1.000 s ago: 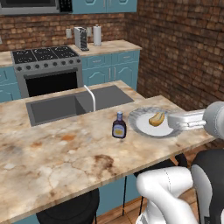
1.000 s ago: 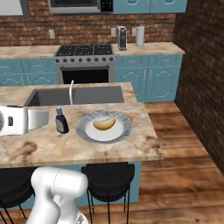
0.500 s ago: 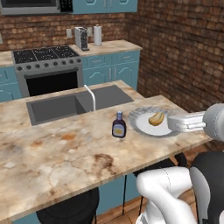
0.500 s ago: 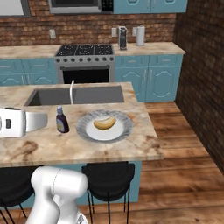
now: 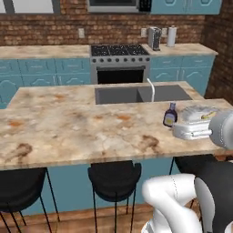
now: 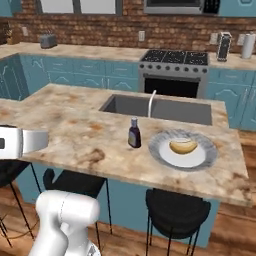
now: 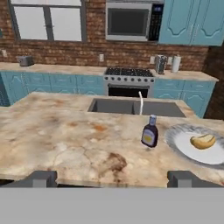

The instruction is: Move the hot dog bun to the plate on the dining table and place the condiment next to that plate. Then navigate to the fridge and take the sausage and place it on the plate as well.

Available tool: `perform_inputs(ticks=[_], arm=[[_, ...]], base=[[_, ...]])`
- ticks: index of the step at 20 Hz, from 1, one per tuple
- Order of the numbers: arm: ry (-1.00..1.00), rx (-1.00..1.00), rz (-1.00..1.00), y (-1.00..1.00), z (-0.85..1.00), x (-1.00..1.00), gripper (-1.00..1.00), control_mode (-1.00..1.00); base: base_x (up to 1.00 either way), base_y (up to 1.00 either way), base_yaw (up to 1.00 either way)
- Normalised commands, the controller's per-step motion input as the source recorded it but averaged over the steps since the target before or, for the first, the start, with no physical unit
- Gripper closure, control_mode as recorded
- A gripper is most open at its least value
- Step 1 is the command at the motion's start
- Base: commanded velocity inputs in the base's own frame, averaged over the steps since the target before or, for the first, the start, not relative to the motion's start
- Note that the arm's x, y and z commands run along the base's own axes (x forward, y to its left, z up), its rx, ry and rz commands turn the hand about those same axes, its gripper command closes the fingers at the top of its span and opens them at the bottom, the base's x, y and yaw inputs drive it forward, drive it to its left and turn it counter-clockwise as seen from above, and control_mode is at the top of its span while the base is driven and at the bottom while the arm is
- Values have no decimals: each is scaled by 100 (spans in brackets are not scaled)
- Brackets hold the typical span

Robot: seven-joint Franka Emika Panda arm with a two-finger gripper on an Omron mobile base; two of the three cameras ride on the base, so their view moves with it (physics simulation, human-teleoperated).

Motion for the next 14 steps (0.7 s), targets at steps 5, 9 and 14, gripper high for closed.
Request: perform_inputs(ticks=[5,9,14], arm=[[0,0,0,0,0,0,-100,100],[0,0,0,0,0,0,-100,100],[0,0,0,0,0,0,-100,100]], base=[[-11,72,68],[-5,72,66],[-1,72,62]])
